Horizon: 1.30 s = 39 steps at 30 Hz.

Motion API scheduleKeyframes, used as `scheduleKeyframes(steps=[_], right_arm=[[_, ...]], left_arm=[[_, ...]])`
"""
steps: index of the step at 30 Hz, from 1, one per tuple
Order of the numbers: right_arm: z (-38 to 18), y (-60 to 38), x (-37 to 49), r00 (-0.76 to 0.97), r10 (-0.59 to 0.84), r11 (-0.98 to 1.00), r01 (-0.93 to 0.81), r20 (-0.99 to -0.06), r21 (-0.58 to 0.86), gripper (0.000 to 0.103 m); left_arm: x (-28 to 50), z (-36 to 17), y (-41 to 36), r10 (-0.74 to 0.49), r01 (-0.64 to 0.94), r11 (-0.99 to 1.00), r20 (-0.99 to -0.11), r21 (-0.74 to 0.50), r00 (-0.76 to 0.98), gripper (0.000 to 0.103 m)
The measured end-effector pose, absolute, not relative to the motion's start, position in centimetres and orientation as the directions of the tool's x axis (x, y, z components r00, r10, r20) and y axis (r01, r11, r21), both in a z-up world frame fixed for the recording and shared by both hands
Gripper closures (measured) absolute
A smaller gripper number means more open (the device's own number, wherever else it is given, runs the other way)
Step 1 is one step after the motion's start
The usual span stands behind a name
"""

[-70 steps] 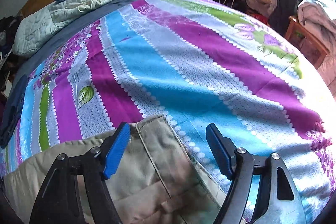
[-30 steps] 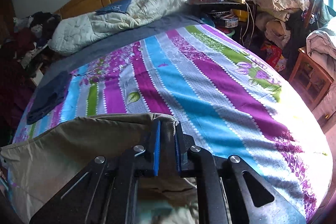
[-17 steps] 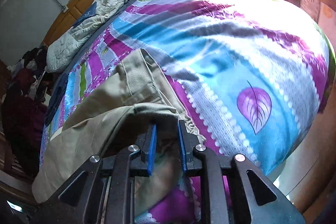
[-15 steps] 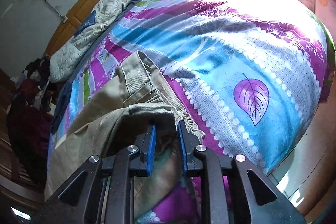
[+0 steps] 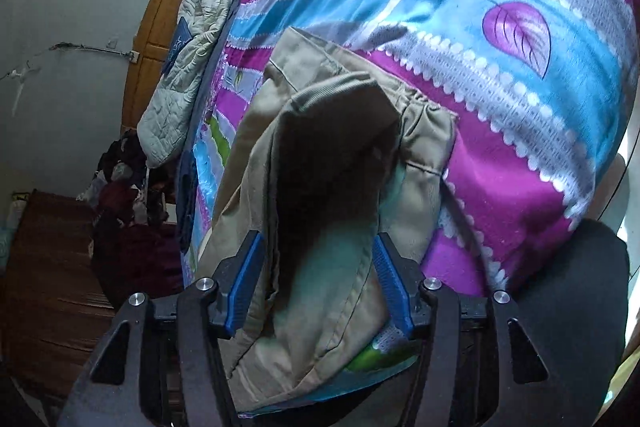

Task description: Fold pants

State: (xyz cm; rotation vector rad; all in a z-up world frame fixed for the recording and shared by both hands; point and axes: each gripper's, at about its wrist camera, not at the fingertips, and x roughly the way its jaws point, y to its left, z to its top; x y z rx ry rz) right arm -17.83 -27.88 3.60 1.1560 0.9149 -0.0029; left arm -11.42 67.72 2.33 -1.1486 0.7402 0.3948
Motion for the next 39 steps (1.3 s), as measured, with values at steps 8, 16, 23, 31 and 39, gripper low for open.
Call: scheduleKeyframes(steps=[8,16,23,31,39], right_arm=[[2.8,-27.7,-15.7,0.707,0.457,0.381,0.393,-0.540,0.837,0.042],[4.6,-28.7,-14.0,0.683,0.359,0.403,0.502,-0.637,0.765,0.032],[6.2,-28.4,-9.6,0.590,0.312,0.498,0.566,-0.745,0.657,0.098],[23.4,-24.7,-7.7,0.823,0.312,0.719,0.123,-0.475,0.684,0.098],[8.8,-28.9,-15.6,0.563,0.329,0.724,0.364,-0.758,0.585,0.098]], left_arm=[[-6.6,3.7,67.0,-0.087,-0.586,0.446,-0.685,-0.676,0.723,0.098],[-9.4,3.3,66.8,-0.080,-0.576,0.443,-0.670,-0.687,0.738,0.098],[-11.1,2.0,67.1,-0.103,-0.591,0.369,-0.664,-0.717,0.741,0.099],[-9.7,9.4,67.7,-0.172,-0.346,0.357,-0.425,-0.868,0.889,0.101],[-16.0,2.0,68.5,-0.156,-0.529,0.482,-0.662,-0.698,0.733,0.100]])
